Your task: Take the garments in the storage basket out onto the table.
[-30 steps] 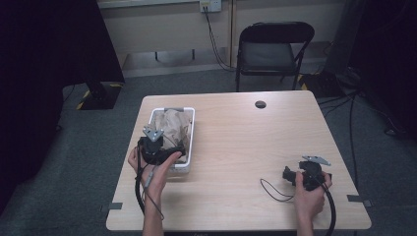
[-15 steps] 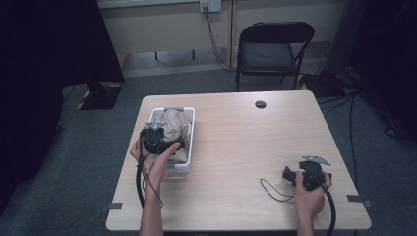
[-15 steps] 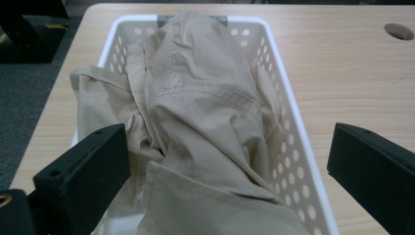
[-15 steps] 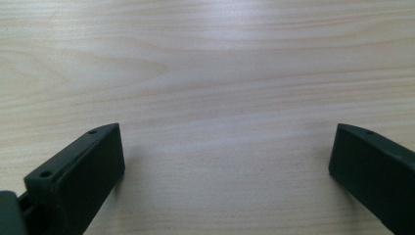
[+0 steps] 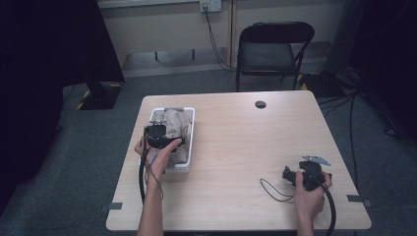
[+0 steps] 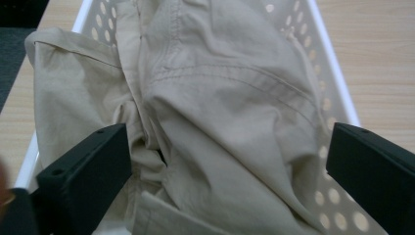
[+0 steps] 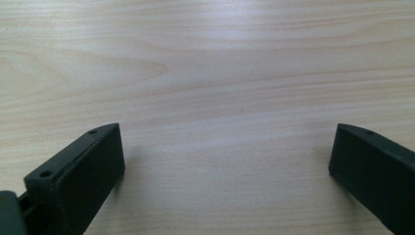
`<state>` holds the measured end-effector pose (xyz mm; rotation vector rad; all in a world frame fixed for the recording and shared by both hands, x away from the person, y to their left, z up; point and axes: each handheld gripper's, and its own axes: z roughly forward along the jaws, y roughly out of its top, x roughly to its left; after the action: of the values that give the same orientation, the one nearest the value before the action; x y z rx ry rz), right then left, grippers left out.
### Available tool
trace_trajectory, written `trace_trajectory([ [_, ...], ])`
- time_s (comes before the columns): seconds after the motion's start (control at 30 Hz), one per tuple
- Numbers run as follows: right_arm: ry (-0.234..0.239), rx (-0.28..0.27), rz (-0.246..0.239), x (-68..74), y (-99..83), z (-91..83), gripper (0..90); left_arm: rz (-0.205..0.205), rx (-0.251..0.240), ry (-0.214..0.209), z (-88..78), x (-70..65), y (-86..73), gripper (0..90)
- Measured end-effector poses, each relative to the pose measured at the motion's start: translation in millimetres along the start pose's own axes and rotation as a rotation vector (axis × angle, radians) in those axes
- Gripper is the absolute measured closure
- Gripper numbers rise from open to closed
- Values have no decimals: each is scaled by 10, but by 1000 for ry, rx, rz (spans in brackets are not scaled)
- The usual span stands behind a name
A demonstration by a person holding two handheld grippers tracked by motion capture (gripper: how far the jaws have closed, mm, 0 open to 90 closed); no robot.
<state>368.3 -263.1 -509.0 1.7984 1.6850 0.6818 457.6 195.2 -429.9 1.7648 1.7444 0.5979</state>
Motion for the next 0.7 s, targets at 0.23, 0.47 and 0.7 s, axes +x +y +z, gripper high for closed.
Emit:
trace_trajectory([
  [0.23,0,0,0,0,0,0,0,12,68,16,158,34,-36,33],
  [0.47,0,0,0,0,0,0,0,12,107,28,262,59,-45,51],
  [0.7,0,0,0,0,0,0,0,13,184,50,349,59,-58,72],
])
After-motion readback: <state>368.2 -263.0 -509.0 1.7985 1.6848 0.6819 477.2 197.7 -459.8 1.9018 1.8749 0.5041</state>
